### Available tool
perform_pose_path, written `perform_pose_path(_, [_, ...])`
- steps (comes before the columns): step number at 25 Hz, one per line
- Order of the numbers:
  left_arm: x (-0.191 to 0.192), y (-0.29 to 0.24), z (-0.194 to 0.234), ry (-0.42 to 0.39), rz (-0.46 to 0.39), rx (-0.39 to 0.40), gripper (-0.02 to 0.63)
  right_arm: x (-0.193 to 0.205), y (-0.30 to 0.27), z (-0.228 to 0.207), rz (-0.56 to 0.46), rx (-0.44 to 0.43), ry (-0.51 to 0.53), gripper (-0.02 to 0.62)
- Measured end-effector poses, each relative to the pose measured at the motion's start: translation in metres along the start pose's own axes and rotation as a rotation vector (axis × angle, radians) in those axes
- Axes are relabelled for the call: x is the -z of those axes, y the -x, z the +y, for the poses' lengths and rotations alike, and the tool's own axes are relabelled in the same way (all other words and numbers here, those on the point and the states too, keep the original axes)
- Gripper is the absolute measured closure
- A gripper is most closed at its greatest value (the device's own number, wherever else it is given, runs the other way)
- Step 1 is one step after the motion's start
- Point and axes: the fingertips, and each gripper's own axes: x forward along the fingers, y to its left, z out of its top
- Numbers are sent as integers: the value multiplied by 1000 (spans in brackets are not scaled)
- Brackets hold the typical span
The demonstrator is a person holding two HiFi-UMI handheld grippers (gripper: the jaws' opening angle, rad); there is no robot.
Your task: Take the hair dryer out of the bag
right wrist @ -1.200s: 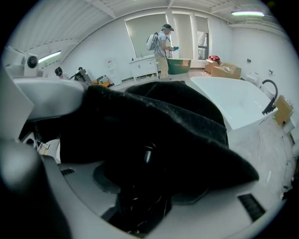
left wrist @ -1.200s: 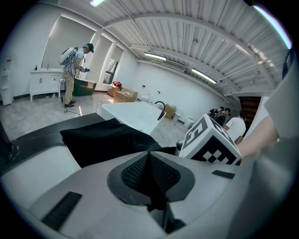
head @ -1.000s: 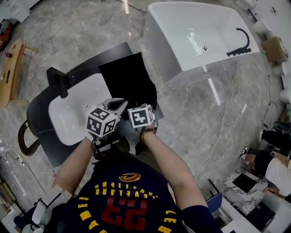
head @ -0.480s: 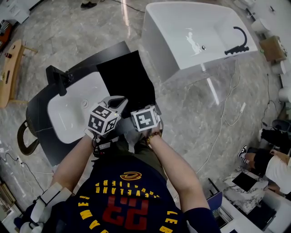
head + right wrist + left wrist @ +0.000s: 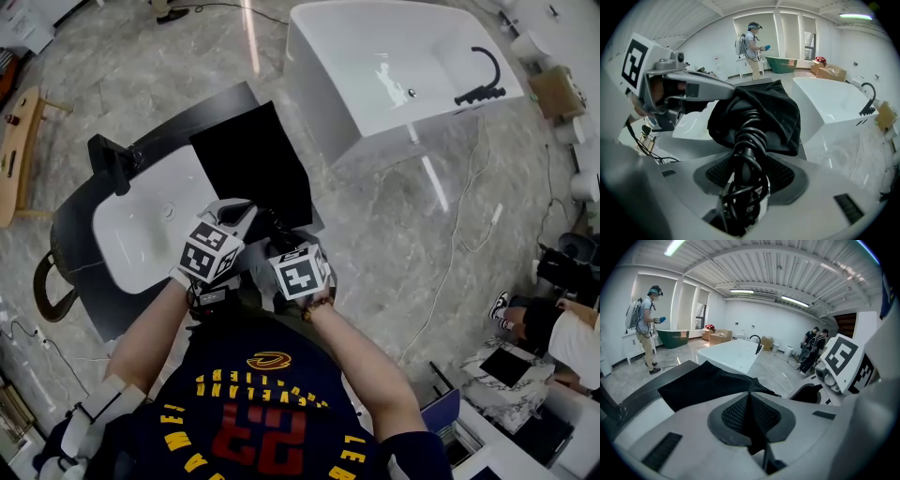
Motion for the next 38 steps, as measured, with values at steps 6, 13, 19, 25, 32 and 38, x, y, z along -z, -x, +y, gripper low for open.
perform_pose_path(6, [3,-2,-12,-37,11,7,589,20,25,1,10,5,-17,377])
perform_pose_path(13, [16,-6,-20,-46,38,14,589,39,32,-4,-14,-1,-40,379])
perform_pose_path(19, [27,-10,-24,-14,62,29,589,53,7,-6,9,9,-21,377])
perform_pose_path(25, [39,-10,-31,-8,82,34,589,71,-20,-10,40,14,15,377])
perform_pose_path(32, [40,-8,-30,-17,87,21,589,63,-9,-10,-41,21,22,377])
perform_pose_path(38, [33,-1,-22,-31,54,1,588,69,15,-9,-24,15,10,379])
